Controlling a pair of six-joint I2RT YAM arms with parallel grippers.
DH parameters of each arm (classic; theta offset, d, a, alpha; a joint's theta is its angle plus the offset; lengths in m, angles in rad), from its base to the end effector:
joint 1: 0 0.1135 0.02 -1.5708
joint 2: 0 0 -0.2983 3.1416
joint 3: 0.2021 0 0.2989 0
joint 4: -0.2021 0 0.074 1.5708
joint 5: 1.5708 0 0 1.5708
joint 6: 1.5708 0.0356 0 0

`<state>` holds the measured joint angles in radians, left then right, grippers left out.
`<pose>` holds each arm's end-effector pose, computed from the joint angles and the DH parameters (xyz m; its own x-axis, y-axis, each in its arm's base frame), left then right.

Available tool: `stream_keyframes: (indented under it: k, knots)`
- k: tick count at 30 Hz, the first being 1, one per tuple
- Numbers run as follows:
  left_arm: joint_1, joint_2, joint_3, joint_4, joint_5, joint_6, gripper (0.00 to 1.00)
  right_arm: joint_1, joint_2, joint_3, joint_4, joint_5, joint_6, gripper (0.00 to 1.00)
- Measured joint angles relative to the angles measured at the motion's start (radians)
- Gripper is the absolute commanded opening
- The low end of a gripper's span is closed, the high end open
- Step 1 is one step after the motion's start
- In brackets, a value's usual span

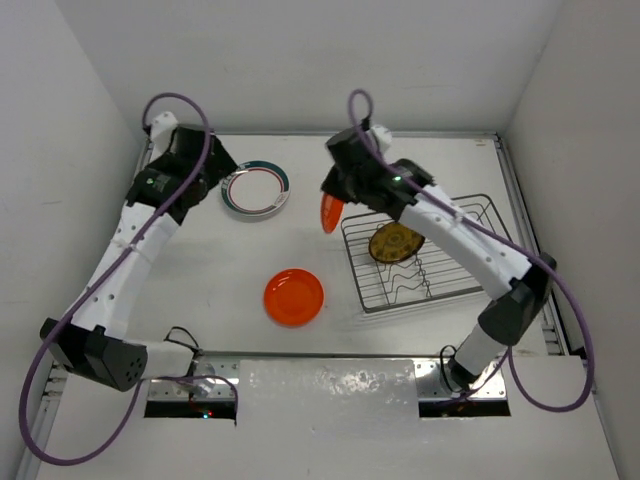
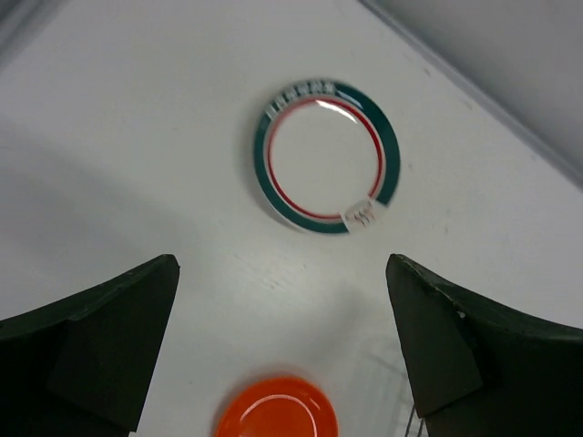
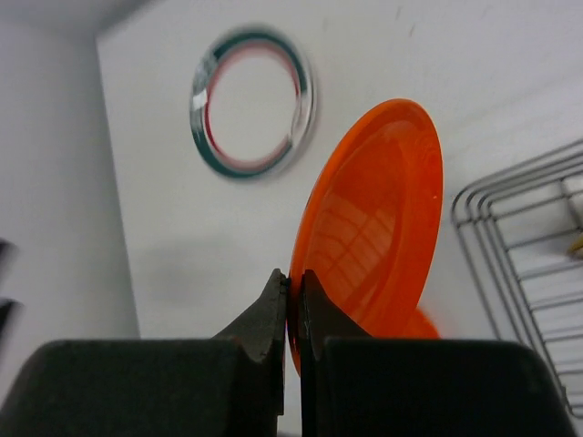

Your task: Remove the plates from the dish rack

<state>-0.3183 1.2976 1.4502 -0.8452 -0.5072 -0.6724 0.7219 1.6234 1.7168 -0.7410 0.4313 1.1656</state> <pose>0.2910 -0.0777 0.4374 -0.4237 -0.4336 -0.7953 -0.4415 0.8655 -0.2367 0.3149 0.2574 0.4343 -0.5002 0.6719 -0.5462 0.2781 0.7220 0.6335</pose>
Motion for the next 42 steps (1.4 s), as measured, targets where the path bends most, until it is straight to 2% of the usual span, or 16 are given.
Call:
stream_keyframes:
  k: [6, 11, 16, 22, 42]
  knots:
    - [0.187, -0.009, 0.103, -0.058, -0.136, 0.006, 0.97, 0.234, 0.164, -0.010, -0.050, -0.010, -0.062, 0.00]
    - [0.213, -0.046, 0.083, -0.083, -0.196, 0.014, 0.97, 0.341, 0.251, -0.031, -0.096, -0.006, -0.116, 0.00]
    - [0.230, -0.076, 0.021, -0.087, -0.182, 0.015, 0.97, 0.348, 0.256, -0.157, -0.086, -0.038, -0.145, 0.00]
    - [0.236, -0.079, -0.022, -0.087, -0.153, 0.026, 0.97, 0.352, 0.272, -0.162, -0.039, -0.082, -0.170, 0.03]
    - [0.262, -0.135, -0.092, -0.072, -0.117, 0.062, 0.99, 0.447, 0.436, 0.092, -0.106, -0.042, -0.272, 0.03]
